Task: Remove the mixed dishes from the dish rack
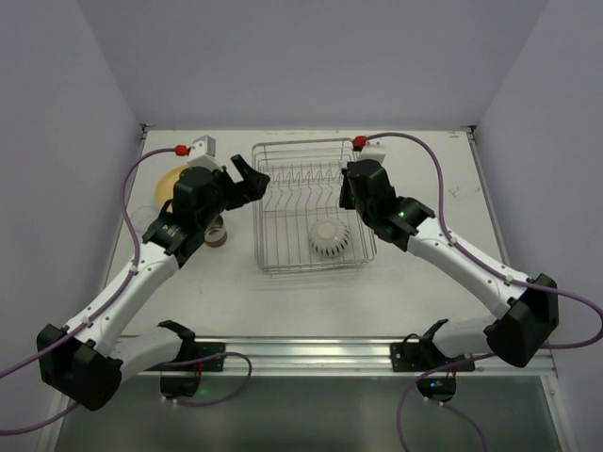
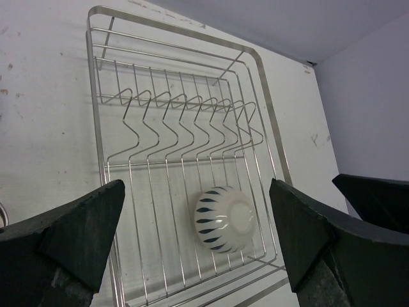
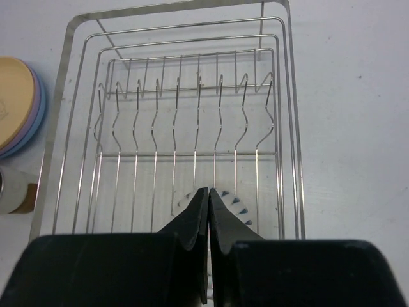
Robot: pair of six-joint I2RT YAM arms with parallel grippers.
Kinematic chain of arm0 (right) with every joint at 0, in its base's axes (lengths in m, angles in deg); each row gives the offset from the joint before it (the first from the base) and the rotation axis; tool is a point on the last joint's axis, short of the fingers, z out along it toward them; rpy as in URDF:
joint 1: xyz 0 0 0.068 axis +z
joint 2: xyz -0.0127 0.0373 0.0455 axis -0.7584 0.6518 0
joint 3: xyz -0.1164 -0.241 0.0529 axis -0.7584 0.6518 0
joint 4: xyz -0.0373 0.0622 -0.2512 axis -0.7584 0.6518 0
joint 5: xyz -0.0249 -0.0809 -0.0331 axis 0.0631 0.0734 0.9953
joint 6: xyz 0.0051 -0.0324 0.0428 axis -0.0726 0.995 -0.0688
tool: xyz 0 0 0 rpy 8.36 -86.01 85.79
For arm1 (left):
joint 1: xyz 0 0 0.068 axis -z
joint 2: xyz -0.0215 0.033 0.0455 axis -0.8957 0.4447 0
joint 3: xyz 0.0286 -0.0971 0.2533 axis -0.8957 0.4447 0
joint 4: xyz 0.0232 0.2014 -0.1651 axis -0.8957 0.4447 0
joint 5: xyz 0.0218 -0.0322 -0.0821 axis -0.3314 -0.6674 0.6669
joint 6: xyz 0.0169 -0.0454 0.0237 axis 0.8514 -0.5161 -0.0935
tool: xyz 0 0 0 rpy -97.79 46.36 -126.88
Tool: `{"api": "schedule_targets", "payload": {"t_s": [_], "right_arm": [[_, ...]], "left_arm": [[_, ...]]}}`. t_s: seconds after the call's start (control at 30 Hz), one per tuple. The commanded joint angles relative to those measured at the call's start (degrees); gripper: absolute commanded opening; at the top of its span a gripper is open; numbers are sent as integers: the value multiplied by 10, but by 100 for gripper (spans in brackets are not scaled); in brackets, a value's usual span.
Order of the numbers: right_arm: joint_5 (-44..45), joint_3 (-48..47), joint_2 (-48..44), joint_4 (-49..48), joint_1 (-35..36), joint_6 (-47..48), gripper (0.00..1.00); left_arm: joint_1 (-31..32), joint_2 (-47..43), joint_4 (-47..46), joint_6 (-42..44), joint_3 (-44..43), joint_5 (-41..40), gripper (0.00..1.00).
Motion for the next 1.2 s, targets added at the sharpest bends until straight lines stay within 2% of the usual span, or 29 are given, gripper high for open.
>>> {"api": "schedule_targets", "payload": {"t_s": [0.0,0.1,0.17,0.2,0.23,0.3,0.47,0.67,0.8,1.17], "right_arm": [[21,-31,20,64,2,28,0],[-25,-4,15,49,-2,-5,9],[-64,13,13,36,-15,-27,28],[-112,19,13,33,-27,-41,41],[-134,22,13,28,-33,-48,46],[-196,30,19,24,-52,-68,50],[-254,48,41,16,-69,-95,61],[-297,53,90,10,-70,-106,56],[-293,55,112,21,-69,-110,56],[-235,81,83,41,-70,-101,65]], "left_arm": [[-1,-12,11,15,1,4,100],[-1,-7,4,14,9,15,100],[-1,2,-5,9,15,26,100],[-1,4,-17,7,22,39,100],[-1,8,-22,3,26,42,100],[3,21,-38,-6,34,61,100],[35,52,-71,-22,42,60,100],[56,101,-118,-34,44,72,100],[57,120,-139,-38,49,76,100],[57,152,-164,-44,54,86,100]]}}
